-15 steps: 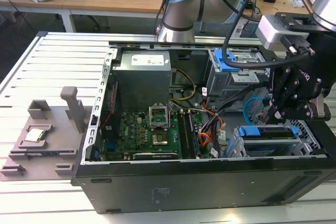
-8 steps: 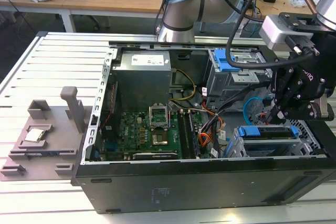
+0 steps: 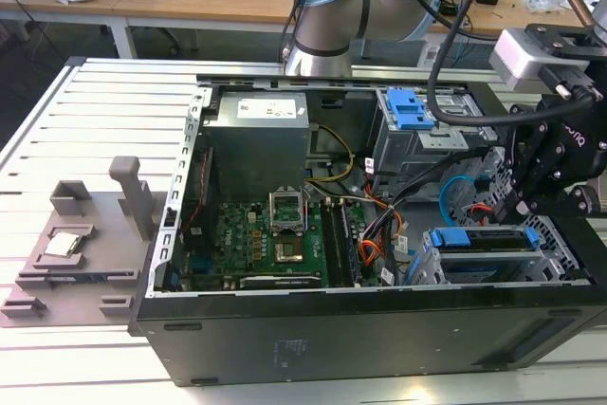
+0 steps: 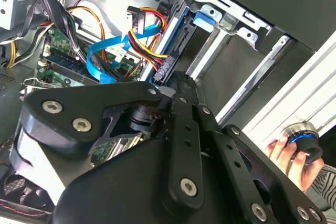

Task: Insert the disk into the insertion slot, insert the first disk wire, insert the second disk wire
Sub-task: 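Insert the first disk wire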

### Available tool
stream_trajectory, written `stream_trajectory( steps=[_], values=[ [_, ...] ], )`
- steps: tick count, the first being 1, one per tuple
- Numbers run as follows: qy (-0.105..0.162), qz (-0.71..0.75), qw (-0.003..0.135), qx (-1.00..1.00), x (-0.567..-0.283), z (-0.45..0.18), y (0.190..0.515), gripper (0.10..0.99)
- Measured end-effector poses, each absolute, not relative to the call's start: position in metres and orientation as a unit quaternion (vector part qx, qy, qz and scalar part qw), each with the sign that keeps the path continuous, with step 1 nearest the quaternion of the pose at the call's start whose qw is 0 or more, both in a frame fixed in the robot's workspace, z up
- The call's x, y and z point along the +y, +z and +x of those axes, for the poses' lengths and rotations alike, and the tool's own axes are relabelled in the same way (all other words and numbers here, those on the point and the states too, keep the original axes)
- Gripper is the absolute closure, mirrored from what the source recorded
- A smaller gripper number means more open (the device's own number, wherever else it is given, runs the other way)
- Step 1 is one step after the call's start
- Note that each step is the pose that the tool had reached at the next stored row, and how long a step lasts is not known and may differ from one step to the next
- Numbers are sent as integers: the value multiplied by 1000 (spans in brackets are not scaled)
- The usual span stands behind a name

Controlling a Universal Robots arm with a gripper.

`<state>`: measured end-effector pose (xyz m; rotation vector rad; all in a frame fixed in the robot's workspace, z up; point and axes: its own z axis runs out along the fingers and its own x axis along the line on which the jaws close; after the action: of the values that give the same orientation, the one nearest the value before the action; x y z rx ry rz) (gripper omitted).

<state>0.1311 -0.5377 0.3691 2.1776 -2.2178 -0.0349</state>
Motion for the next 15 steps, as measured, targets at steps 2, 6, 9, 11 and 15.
stream_trajectory(
  steps=[2,6,9,11,15],
  values=[
    [-11,700,17,-713,-538,132,369,980],
    [-11,700,17,-713,-538,132,370,980],
    [-11,700,17,-713,-538,132,374,980],
    [-11,700,17,-713,-538,132,376,980],
    [-11,700,17,-713,-535,133,376,980]
  ],
)
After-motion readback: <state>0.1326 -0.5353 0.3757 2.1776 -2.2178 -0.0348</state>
